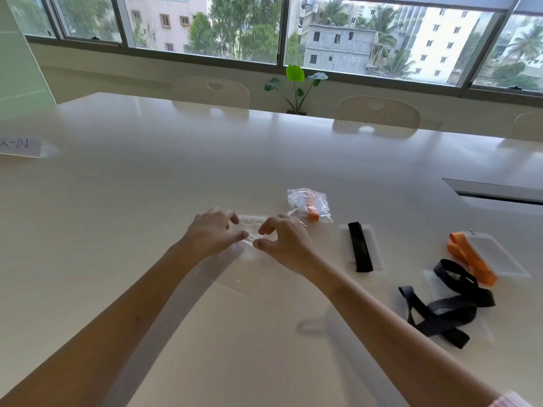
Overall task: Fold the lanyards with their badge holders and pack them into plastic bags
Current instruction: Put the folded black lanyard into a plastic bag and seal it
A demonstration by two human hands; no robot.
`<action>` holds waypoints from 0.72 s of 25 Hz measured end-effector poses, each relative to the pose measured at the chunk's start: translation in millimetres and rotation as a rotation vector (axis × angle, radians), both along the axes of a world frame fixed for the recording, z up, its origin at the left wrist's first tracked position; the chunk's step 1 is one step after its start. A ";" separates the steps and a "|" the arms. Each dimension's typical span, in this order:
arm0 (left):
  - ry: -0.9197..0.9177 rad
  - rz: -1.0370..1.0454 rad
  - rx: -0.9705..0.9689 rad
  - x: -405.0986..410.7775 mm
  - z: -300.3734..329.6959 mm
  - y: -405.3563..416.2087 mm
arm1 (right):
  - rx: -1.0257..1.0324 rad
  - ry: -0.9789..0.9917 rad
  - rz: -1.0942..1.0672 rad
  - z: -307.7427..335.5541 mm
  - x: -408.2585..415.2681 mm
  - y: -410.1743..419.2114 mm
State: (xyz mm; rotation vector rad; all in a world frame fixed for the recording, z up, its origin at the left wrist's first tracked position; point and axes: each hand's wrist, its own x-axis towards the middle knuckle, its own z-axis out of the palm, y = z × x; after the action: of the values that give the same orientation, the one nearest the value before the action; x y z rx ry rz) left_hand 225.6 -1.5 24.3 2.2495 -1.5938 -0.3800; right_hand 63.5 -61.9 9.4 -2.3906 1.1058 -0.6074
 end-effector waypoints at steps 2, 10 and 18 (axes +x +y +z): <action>0.078 -0.016 -0.035 3.0 -3.4 4.9 | -0.002 0.036 -0.033 -10.4 7.6 0.8; 0.195 -0.001 -0.179 3.5 -10.9 7.9 | 0.096 -0.030 -0.157 -19.9 11.9 -2.7; 0.272 0.007 -0.633 -1.3 3.7 24.4 | 0.148 -0.470 -0.297 3.9 17.5 29.4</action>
State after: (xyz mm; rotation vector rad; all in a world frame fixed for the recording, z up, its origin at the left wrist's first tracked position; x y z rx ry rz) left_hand 224.2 22.9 27.9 1.6454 -1.3252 -0.1387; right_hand 80.9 -32.5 13.2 -1.8352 1.2411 -1.0800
